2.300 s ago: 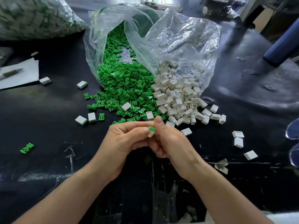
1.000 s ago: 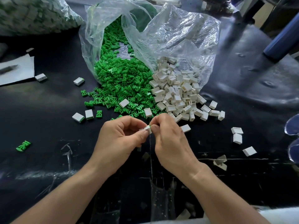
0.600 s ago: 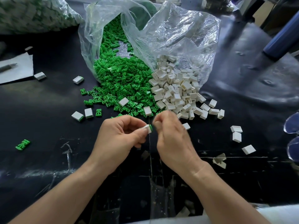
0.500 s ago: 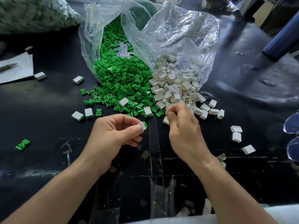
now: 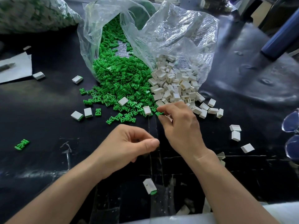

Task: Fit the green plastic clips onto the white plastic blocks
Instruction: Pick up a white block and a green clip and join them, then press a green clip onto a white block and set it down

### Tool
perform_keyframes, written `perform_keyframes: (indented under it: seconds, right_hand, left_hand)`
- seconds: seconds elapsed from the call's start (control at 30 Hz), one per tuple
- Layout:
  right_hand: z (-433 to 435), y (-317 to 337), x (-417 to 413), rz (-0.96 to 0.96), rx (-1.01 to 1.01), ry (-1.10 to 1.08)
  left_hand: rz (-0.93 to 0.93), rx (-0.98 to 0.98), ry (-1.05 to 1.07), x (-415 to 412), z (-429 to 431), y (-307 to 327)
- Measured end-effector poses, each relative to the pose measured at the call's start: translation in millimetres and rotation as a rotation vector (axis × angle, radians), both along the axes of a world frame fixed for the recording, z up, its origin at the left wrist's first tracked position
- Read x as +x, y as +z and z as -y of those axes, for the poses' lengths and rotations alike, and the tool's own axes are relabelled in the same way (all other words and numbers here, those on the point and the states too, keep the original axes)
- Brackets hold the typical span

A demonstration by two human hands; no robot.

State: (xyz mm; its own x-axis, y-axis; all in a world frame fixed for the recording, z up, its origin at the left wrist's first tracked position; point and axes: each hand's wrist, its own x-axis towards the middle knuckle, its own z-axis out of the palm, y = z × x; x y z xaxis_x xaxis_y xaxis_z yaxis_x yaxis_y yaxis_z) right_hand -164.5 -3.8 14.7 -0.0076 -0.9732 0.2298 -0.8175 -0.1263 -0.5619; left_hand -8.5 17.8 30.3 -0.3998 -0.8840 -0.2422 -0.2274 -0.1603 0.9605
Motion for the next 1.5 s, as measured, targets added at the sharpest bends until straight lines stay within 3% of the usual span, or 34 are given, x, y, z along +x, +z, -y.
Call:
perform_keyframes:
  seconds: [0.13,0.27,0.33,0.57,0.63,0.8,0.93,1.27,1.5]
  right_hand:
    - [4,-4,7,-0.141,-0.059,0.041]
    - [6,-10,14,-0.348,-0.012,0.222]
    - [6,-14,13,-0.358,-0.001,0.278]
    - [5,-13,12,-0.169,-0.146,0.181]
    - [4,-10,12,-0.019,-0.151,0.168]
    - [-1,-3,12,0.481,0.009,0.2]
    - [-2,-3,12,0.566,0.079,0.183]
    - [-1,0,8,0.435,0.02,0.148]
    - [4,-3,1,0.033,-0.101,0.054]
  left_hand:
    - [-0.052,0.012,0.133,-4,2,2]
    - [-0.07,0.012,0.193,-6,2,0]
    - [-0.087,0.021,0.225,-5,3,-1]
    - [-0.103,0.016,0.285,-4,6,-8]
    - [-0.1,-0.038,0.317,-4,6,-9]
    - [0.042,-0.243,0.354,0,9,-15]
    - [0.013,-0.258,0.333,-1,8,-18]
    - [-0.016,-0.221,0.345,-2,10,-19]
    - [-0.015,-0.203,0.345,-2,10,-22]
